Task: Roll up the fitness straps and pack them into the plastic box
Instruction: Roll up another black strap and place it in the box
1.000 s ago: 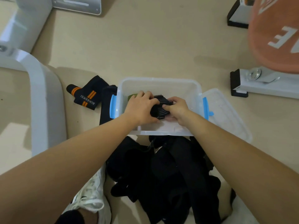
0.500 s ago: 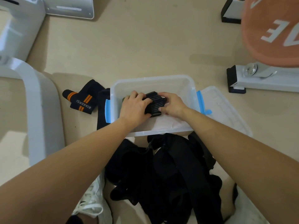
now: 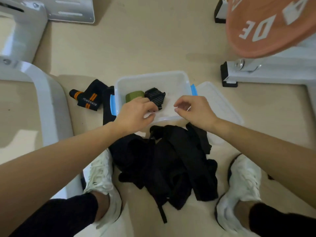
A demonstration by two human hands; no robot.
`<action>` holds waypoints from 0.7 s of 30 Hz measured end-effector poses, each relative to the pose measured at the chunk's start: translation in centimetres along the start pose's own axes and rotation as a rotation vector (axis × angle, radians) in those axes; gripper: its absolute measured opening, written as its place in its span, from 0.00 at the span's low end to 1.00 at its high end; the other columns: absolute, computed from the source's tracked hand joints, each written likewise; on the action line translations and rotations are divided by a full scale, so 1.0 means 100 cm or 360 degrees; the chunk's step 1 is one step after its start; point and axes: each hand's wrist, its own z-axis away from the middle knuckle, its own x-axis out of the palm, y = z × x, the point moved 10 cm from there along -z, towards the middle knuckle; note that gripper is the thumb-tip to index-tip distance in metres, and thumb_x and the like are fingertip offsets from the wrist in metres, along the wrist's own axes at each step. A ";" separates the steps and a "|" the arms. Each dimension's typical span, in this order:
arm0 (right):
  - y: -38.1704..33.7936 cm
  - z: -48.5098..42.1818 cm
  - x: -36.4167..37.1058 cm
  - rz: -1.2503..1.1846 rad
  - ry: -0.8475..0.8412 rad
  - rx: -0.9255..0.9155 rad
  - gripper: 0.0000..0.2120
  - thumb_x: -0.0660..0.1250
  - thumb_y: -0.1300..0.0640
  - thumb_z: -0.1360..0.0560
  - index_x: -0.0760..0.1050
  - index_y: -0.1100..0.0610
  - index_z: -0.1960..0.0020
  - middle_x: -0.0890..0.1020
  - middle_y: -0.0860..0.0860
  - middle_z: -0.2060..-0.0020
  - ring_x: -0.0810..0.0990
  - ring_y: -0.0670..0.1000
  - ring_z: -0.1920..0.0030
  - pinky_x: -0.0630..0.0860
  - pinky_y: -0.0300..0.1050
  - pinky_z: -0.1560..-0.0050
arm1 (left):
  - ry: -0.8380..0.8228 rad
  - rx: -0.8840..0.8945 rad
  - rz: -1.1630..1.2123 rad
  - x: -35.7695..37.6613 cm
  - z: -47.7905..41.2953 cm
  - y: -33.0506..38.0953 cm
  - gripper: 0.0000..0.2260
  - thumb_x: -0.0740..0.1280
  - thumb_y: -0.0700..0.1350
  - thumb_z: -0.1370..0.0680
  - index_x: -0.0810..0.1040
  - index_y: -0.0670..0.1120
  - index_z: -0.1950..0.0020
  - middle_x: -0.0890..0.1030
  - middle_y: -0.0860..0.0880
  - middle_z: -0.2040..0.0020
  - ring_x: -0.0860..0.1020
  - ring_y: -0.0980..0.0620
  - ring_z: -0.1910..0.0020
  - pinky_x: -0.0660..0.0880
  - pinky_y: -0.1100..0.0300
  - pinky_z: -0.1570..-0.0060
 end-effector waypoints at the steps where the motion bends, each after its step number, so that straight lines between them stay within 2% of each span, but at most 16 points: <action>1: 0.005 0.019 -0.001 0.0005 0.0018 0.0019 0.03 0.72 0.57 0.25 0.82 0.50 0.54 0.83 0.45 0.63 0.80 0.44 0.62 0.75 0.32 0.56 | 0.0021 0.0090 0.0023 0.000 0.014 0.014 0.07 0.69 0.47 0.22 0.83 0.48 0.46 0.81 0.53 0.55 0.78 0.49 0.53 0.77 0.52 0.59; 3: 0.029 0.053 0.007 0.0057 -0.0008 0.0106 0.03 0.73 0.56 0.26 0.81 0.49 0.57 0.81 0.45 0.66 0.79 0.44 0.63 0.77 0.38 0.57 | -0.0027 0.0191 0.0056 0.011 0.038 0.033 0.05 0.70 0.47 0.23 0.83 0.49 0.49 0.80 0.53 0.56 0.78 0.50 0.54 0.77 0.53 0.60; 4: 0.046 0.067 0.015 0.0107 -0.0058 0.0180 0.02 0.73 0.54 0.26 0.81 0.50 0.56 0.82 0.45 0.65 0.80 0.44 0.62 0.78 0.41 0.55 | -0.0100 0.0202 0.0049 0.023 0.048 0.038 0.06 0.70 0.47 0.23 0.83 0.49 0.48 0.81 0.53 0.55 0.78 0.50 0.53 0.77 0.52 0.58; 5: 0.067 0.081 0.026 0.0168 -0.0126 0.0274 0.05 0.74 0.51 0.26 0.81 0.51 0.52 0.82 0.46 0.61 0.80 0.44 0.59 0.78 0.44 0.53 | -0.0216 0.0166 0.0009 0.040 0.056 0.038 0.09 0.70 0.49 0.23 0.82 0.49 0.45 0.81 0.52 0.51 0.78 0.49 0.50 0.77 0.51 0.54; 7: 0.110 0.109 0.049 0.0259 -0.0306 0.0495 0.21 0.75 0.46 0.28 0.77 0.52 0.39 0.80 0.49 0.49 0.80 0.49 0.47 0.77 0.45 0.45 | -0.0544 -0.0026 -0.0183 0.081 0.074 0.027 0.22 0.70 0.56 0.24 0.76 0.52 0.32 0.77 0.48 0.36 0.74 0.44 0.38 0.75 0.49 0.42; 9: 0.138 0.134 0.069 0.0320 -0.0452 0.0639 0.39 0.77 0.43 0.30 0.66 0.53 0.26 0.74 0.54 0.37 0.76 0.54 0.37 0.74 0.47 0.36 | -0.0834 -0.0222 -0.0447 0.112 0.093 0.008 0.34 0.70 0.60 0.25 0.64 0.56 0.22 0.64 0.45 0.24 0.67 0.39 0.29 0.69 0.43 0.33; 11: 0.151 0.151 0.084 0.0359 -0.0483 0.0678 0.45 0.78 0.45 0.30 0.57 0.52 0.21 0.69 0.55 0.33 0.73 0.58 0.34 0.73 0.52 0.32 | -0.0963 -0.0276 -0.0602 0.125 0.103 -0.003 0.35 0.71 0.58 0.24 0.60 0.58 0.21 0.57 0.45 0.21 0.64 0.37 0.27 0.67 0.39 0.32; 13: 0.155 0.161 0.094 0.0289 -0.0420 0.0698 0.43 0.77 0.52 0.28 0.58 0.52 0.21 0.70 0.55 0.36 0.75 0.57 0.37 0.74 0.50 0.33 | -0.0975 -0.0273 -0.0661 0.130 0.105 -0.010 0.31 0.70 0.56 0.23 0.65 0.57 0.22 0.58 0.47 0.21 0.65 0.38 0.28 0.68 0.40 0.32; 14: 0.159 0.165 0.097 0.0212 -0.0389 0.0725 0.39 0.77 0.54 0.27 0.61 0.53 0.23 0.74 0.54 0.41 0.77 0.54 0.42 0.75 0.48 0.37 | -0.0956 -0.0297 -0.0666 0.130 0.104 -0.012 0.29 0.70 0.57 0.23 0.67 0.56 0.23 0.60 0.47 0.22 0.65 0.38 0.28 0.68 0.41 0.32; 16: 0.163 0.174 0.101 0.0117 -0.0398 0.0758 0.29 0.77 0.54 0.27 0.70 0.56 0.31 0.77 0.49 0.53 0.78 0.50 0.53 0.75 0.45 0.48 | -0.0835 -0.0340 -0.0637 0.126 0.100 -0.010 0.28 0.71 0.57 0.25 0.72 0.54 0.26 0.66 0.46 0.24 0.65 0.37 0.29 0.67 0.40 0.33; 17: 0.164 0.178 0.102 0.0098 -0.0417 0.0754 0.23 0.77 0.52 0.27 0.73 0.56 0.37 0.77 0.49 0.56 0.77 0.49 0.55 0.74 0.44 0.50 | -0.0741 -0.0316 -0.0619 0.123 0.096 -0.004 0.27 0.72 0.57 0.26 0.75 0.53 0.29 0.69 0.46 0.26 0.65 0.36 0.29 0.67 0.38 0.35; 19: 0.157 0.184 0.103 -0.0012 -0.0409 0.0689 0.12 0.75 0.54 0.25 0.75 0.57 0.48 0.76 0.52 0.54 0.77 0.52 0.54 0.74 0.46 0.49 | -0.0517 -0.0212 -0.0563 0.118 0.088 0.018 0.24 0.73 0.57 0.28 0.78 0.51 0.34 0.75 0.46 0.31 0.68 0.37 0.33 0.67 0.39 0.39; 21: 0.137 0.189 0.101 -0.0162 -0.0333 0.0509 0.06 0.71 0.59 0.23 0.75 0.57 0.50 0.77 0.52 0.52 0.78 0.52 0.52 0.77 0.50 0.45 | -0.0363 -0.0158 -0.0343 0.115 0.083 0.041 0.22 0.71 0.57 0.26 0.78 0.52 0.34 0.77 0.49 0.36 0.70 0.41 0.37 0.68 0.44 0.41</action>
